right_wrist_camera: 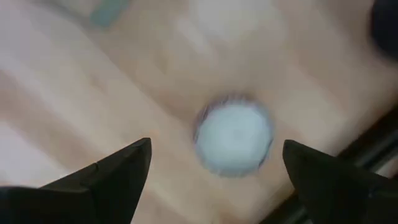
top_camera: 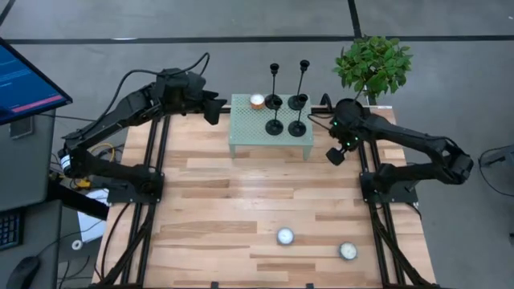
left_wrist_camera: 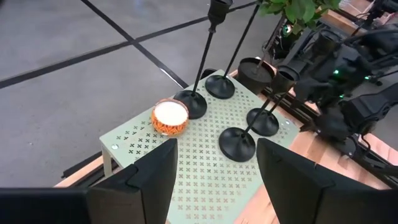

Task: Pick & Place candle stick holders
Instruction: Put the red scented candle on the shelf

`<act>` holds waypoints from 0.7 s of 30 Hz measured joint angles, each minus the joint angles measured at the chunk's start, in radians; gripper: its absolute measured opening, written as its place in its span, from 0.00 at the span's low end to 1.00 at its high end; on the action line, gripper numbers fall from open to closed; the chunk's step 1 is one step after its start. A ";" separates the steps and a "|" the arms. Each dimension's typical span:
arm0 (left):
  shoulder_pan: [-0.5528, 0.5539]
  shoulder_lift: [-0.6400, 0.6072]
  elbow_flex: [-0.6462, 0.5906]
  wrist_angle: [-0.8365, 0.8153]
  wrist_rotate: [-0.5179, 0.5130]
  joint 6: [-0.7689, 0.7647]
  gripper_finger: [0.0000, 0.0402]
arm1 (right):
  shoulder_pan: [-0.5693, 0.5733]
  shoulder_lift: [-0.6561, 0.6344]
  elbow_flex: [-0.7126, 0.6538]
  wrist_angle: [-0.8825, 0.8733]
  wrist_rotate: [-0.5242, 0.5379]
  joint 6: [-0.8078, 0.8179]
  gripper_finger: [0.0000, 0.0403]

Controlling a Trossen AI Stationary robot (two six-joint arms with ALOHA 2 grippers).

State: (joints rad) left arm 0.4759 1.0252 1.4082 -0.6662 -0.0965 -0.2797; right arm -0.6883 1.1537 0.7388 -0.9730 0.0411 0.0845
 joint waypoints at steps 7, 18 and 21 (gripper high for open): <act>0.000 0.000 0.000 0.000 0.000 -0.026 0.55 | -0.077 0.108 -0.001 0.002 0.008 -0.013 0.88; 0.000 0.000 0.000 0.000 0.000 -0.039 0.55 | -0.104 0.204 -0.002 0.010 -0.052 -0.043 0.88; 0.000 0.000 0.000 0.001 0.000 -0.039 0.55 | -0.107 0.212 -0.002 0.010 -0.052 -0.042 0.87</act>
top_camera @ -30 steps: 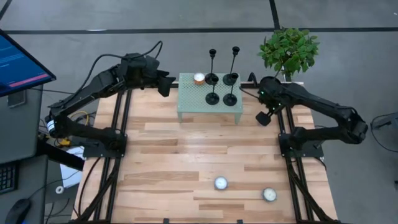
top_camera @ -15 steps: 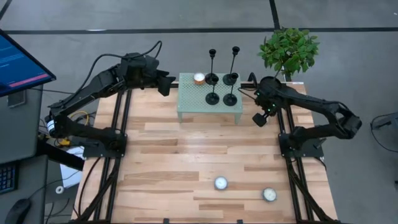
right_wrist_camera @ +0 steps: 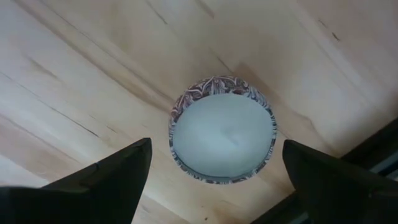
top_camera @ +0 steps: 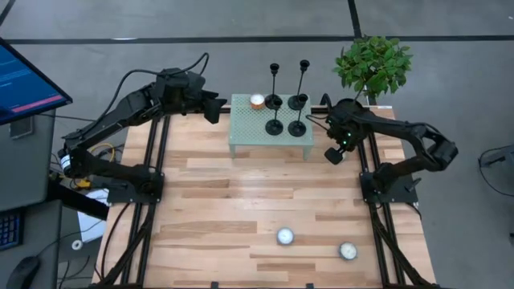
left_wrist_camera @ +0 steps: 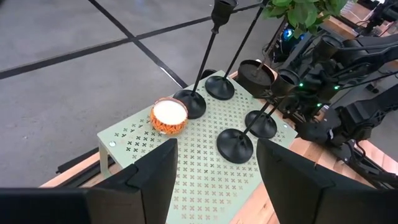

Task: Pick & Place candle stick holders
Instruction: Put the red scented candle on the shelf

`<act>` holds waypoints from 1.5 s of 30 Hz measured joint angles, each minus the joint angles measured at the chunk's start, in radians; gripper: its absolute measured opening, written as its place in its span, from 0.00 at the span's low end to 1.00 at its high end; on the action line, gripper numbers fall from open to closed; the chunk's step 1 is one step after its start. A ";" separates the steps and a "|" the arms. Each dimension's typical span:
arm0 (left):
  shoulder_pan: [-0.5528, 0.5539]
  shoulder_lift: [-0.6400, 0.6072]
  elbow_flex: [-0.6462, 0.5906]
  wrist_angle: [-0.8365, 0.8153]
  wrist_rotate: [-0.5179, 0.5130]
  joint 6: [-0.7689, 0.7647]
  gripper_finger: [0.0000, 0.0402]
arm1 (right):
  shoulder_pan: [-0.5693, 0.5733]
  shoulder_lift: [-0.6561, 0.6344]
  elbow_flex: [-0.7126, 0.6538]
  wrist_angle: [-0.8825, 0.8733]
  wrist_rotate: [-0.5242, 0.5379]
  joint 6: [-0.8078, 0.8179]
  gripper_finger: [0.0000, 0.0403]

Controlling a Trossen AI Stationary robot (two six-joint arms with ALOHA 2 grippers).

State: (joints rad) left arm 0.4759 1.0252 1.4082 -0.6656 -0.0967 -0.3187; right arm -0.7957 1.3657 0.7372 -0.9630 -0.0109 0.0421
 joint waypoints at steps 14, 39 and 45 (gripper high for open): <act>0.000 0.000 0.000 0.000 0.000 0.000 0.55 | -0.006 0.075 0.000 0.002 0.003 0.000 0.83; 0.000 0.000 0.000 0.001 0.000 0.000 0.55 | -0.005 0.029 -0.001 -0.001 0.004 0.001 0.60; 0.000 0.000 0.000 0.000 0.000 0.000 0.55 | -0.019 -0.013 -0.001 -0.017 -0.019 0.000 0.54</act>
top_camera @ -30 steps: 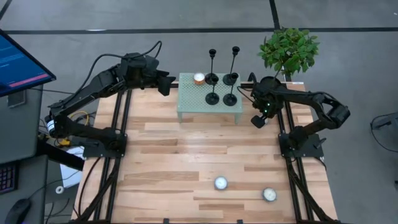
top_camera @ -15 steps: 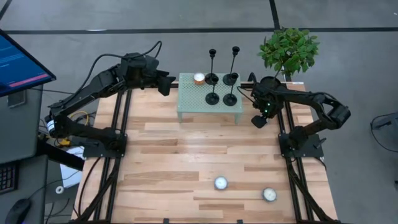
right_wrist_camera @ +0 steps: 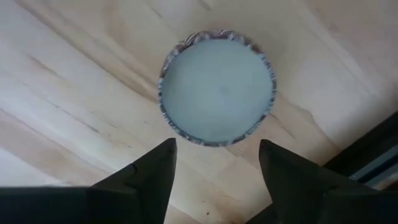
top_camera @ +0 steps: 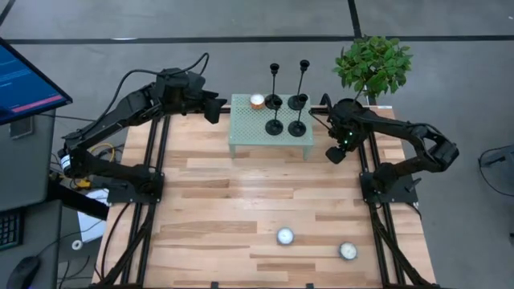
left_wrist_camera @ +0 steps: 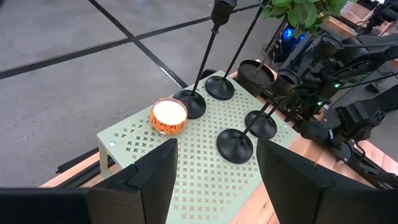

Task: Pick & Place candle stick holders
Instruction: Put the red scented candle on the shelf

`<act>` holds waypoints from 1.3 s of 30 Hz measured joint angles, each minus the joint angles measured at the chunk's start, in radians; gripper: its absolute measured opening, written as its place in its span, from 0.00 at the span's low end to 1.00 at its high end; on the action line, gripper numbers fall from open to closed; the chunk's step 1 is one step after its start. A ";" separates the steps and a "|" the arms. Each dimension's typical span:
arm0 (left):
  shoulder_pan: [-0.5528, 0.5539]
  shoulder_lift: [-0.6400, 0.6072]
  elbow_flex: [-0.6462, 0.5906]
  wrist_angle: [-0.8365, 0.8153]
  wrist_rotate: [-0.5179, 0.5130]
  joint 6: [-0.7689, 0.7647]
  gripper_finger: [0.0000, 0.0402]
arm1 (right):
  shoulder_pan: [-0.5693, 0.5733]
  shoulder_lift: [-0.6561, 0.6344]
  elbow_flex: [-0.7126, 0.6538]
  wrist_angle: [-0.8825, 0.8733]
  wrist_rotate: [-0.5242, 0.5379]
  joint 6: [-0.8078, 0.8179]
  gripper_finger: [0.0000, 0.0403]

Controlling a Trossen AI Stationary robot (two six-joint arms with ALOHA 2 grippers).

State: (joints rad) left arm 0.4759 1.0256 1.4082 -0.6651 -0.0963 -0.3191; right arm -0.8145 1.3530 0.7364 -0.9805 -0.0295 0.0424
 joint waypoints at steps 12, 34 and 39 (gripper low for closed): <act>0.000 0.000 0.000 0.000 0.000 0.000 0.55 | 0.002 0.001 0.080 -0.078 -0.053 -0.032 0.76; 0.000 0.000 0.000 0.000 0.000 0.000 0.55 | -0.020 0.002 0.029 0.132 0.010 -0.007 0.94; 0.000 0.000 0.000 0.000 0.000 0.000 0.55 | -0.033 0.044 0.021 0.152 0.025 -0.008 0.94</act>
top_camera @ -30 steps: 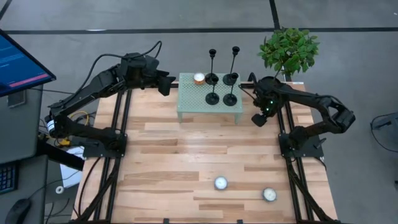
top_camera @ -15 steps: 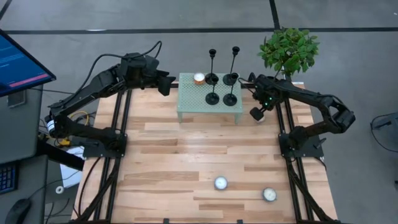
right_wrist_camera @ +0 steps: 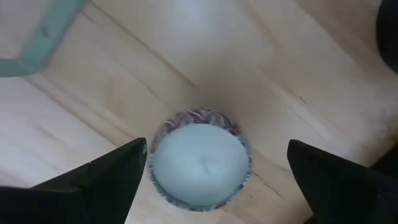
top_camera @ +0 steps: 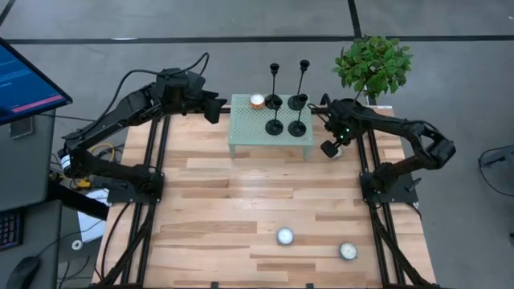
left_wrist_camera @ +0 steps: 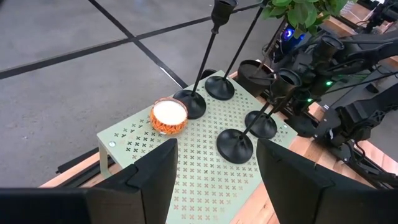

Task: Pick & Place candle stick holders
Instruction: Put the red scented candle on the shelf

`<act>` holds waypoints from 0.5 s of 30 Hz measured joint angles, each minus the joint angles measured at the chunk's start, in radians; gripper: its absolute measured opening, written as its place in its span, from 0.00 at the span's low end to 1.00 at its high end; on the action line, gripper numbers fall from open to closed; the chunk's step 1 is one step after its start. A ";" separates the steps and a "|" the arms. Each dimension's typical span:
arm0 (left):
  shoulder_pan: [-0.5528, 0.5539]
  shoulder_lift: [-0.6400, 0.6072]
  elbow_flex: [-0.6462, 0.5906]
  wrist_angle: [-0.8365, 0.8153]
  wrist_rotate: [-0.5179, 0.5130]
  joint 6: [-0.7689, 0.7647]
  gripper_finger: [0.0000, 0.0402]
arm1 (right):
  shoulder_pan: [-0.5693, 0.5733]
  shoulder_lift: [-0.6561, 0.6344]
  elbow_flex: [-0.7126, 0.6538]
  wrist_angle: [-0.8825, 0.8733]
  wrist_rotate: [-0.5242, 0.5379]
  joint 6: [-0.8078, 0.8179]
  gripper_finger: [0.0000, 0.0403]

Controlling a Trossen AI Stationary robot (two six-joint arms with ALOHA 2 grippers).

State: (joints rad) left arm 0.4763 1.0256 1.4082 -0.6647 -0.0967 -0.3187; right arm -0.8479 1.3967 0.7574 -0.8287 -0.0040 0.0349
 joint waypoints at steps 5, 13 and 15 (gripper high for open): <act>0.000 0.000 0.000 0.001 0.000 0.000 0.55 | -0.007 0.082 0.000 0.009 -0.023 0.002 0.94; 0.000 0.000 0.000 0.007 0.000 0.000 0.55 | -0.006 0.112 0.000 0.005 -0.024 0.018 0.91; 0.000 0.000 0.000 0.007 -0.005 0.000 0.55 | -0.006 0.112 0.000 0.004 -0.024 0.018 0.86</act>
State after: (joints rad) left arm 0.4763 1.0256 1.4082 -0.6575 -0.1020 -0.3190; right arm -0.8539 1.5089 0.7574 -0.8249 -0.0284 0.0533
